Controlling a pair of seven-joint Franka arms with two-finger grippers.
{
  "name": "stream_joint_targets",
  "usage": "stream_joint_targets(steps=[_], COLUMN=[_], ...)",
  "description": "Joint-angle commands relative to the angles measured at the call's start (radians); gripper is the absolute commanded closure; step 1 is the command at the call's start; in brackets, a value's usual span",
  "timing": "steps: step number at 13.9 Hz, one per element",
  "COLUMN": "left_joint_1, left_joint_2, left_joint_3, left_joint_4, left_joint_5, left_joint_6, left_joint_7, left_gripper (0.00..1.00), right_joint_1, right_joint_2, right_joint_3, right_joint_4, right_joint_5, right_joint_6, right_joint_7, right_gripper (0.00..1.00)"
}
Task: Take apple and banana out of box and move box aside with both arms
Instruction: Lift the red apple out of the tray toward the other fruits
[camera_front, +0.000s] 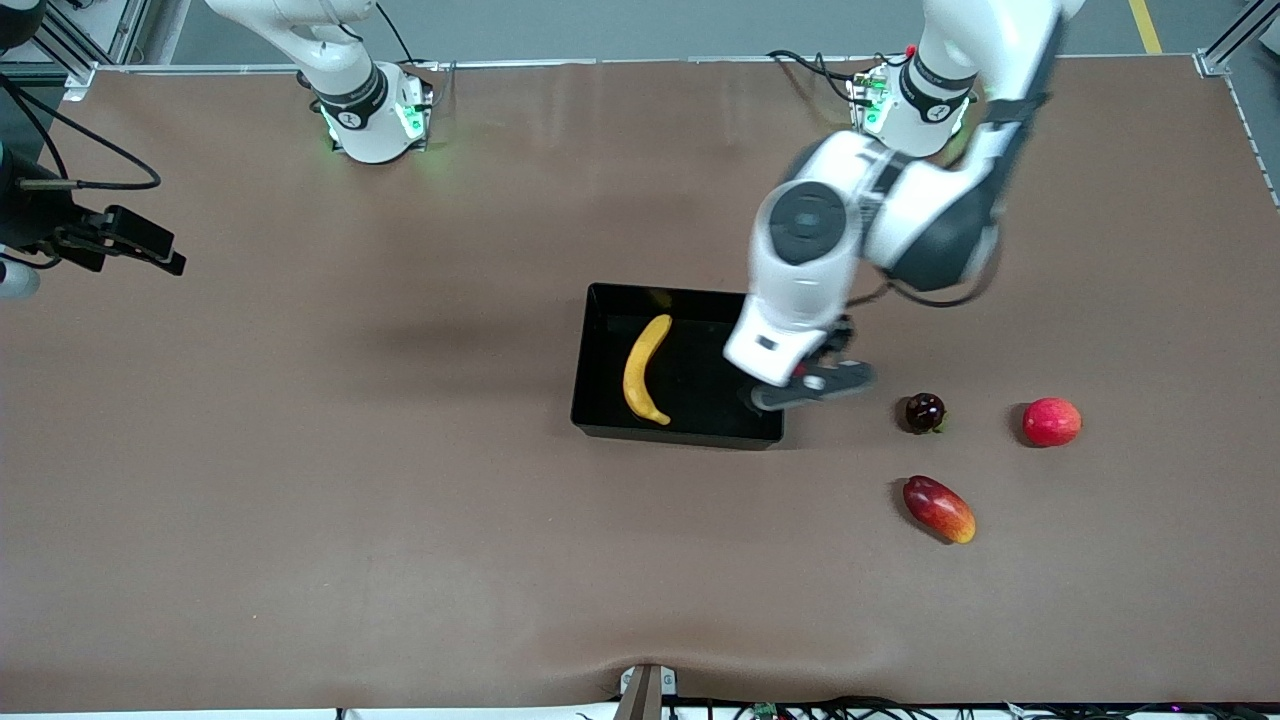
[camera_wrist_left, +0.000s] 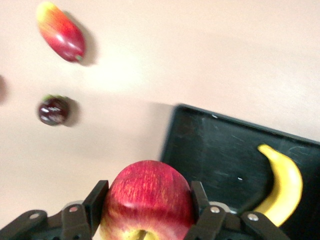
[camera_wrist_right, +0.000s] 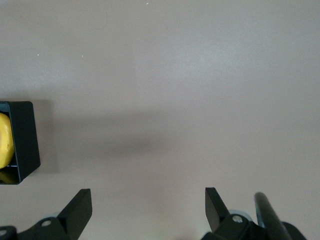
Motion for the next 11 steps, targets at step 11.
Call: stream_joint_targets(steps=[11], left_joint_1=[0.421], left_joint_2=[0.127], left_joint_3=[-0.011], left_joint_4=[-0.047], left_joint_5=[0.048], left_joint_6=[0.136], left_joint_7=[0.248], left_gripper=[1.00], right_joint_1=[-0.023], right_joint_2=[0.007], right_joint_3=[0.015], right_joint_4=[0.015], right_joint_5=[0.020], right_joint_6=[-0.012], right_joint_7=[-0.016], right_gripper=[0.00])
